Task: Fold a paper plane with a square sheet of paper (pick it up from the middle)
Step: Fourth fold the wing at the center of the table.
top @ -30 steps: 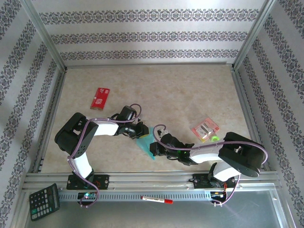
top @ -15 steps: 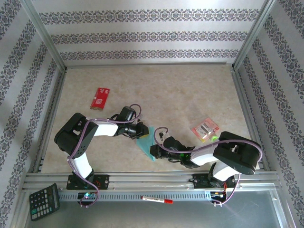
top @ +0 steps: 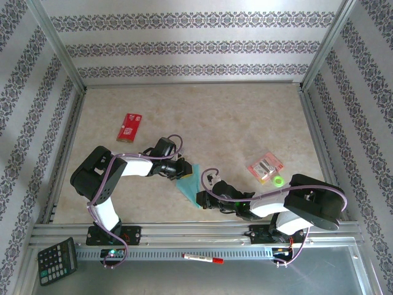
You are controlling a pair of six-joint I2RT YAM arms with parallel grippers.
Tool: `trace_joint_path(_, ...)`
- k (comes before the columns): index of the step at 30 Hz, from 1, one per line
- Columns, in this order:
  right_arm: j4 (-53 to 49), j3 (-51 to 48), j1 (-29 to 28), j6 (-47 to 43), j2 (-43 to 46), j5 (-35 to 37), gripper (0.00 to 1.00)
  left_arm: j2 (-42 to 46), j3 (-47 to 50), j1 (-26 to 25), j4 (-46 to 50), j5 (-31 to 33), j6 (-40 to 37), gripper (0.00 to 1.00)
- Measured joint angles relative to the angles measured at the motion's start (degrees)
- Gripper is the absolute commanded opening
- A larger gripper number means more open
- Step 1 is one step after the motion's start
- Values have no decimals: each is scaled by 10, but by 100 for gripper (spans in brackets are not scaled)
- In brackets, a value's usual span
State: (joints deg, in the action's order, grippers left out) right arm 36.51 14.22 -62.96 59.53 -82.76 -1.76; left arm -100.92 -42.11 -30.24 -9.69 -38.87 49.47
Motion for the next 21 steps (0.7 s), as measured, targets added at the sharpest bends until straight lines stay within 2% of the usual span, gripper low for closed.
trace_joint_path(9, 4, -2, 0, 8, 0, 4, 4, 2, 0, 0, 2, 5, 0, 18)
trace_joint_path(16, 9, -12, 6, 16, 7, -2, 17, 3, 0, 0, 3, 7, -2, 18)
trace_joint_path(21, -17, -32, 6, 16, 63, -2, 23, 3, 0, 0, 3, 7, -4, 17)
